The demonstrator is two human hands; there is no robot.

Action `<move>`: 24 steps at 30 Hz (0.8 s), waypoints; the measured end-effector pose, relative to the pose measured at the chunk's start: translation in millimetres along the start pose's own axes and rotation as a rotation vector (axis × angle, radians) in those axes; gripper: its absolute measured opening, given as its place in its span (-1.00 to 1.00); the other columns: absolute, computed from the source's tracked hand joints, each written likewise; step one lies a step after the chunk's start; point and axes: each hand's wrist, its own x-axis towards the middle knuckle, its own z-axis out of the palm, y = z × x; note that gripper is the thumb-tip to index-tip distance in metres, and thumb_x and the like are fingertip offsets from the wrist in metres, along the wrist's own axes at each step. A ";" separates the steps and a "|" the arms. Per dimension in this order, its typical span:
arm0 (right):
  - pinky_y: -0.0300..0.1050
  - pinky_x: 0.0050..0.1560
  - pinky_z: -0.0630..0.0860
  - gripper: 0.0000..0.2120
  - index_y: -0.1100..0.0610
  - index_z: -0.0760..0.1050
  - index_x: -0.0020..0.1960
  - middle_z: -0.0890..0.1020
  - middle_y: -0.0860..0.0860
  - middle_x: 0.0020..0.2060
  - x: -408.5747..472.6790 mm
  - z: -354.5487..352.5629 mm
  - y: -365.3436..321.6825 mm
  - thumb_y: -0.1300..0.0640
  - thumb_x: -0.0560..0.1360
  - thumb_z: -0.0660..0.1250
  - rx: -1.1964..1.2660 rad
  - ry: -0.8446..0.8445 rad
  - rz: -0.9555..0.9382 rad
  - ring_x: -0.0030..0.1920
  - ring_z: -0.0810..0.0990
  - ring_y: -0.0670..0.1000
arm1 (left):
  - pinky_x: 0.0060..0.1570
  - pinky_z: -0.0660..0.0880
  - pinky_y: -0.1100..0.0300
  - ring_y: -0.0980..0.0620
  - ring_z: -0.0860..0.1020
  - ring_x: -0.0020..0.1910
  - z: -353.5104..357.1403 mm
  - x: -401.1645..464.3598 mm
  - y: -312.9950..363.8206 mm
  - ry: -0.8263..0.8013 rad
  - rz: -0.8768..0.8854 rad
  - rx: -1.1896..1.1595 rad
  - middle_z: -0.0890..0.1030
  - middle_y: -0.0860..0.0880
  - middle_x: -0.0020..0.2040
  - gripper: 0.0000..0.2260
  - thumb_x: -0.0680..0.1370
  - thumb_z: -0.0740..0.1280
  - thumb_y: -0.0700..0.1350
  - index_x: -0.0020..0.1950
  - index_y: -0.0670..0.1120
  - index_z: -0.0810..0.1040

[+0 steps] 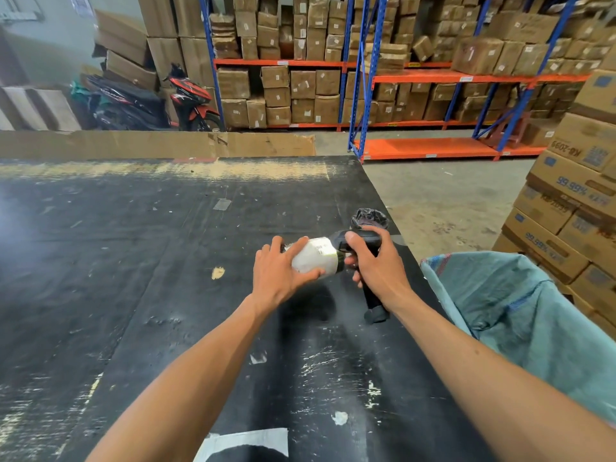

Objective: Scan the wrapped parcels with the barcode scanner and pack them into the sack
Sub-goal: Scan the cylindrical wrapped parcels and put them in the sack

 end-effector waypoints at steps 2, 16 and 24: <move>-0.10 -0.40 0.55 -0.59 -0.20 0.47 0.23 0.77 0.02 -0.24 5.9 -14.7 6.0 -0.32 0.46 0.41 0.050 0.053 0.003 -0.44 0.62 0.02 | 0.13 0.39 -0.03 -0.17 0.48 0.01 5.9 -3.1 14.5 0.005 0.029 -0.044 0.48 -0.08 0.13 -0.25 0.36 0.41 0.46 0.48 0.17 0.47; -0.15 -0.49 0.50 -0.52 0.02 0.47 0.27 0.77 0.10 -0.21 75.0 -206.1 90.1 -0.23 0.50 0.44 0.072 0.207 0.192 -0.50 0.57 0.01 | 0.13 0.32 0.00 -0.15 0.43 0.10 76.4 -16.3 152.4 0.110 0.031 -0.119 0.59 0.03 -0.08 -0.37 0.28 0.52 0.41 0.24 0.11 0.68; -0.14 -0.43 0.52 -0.50 0.04 0.45 0.30 0.75 0.07 -0.19 105.3 -266.5 126.8 -0.22 0.51 0.45 -0.064 0.139 0.266 -0.53 0.59 -0.06 | 0.19 0.51 -0.01 0.01 0.48 0.14 94.2 3.0 212.0 -0.113 -0.079 -0.241 0.38 0.05 0.16 -0.24 0.29 0.41 0.47 0.44 0.23 0.45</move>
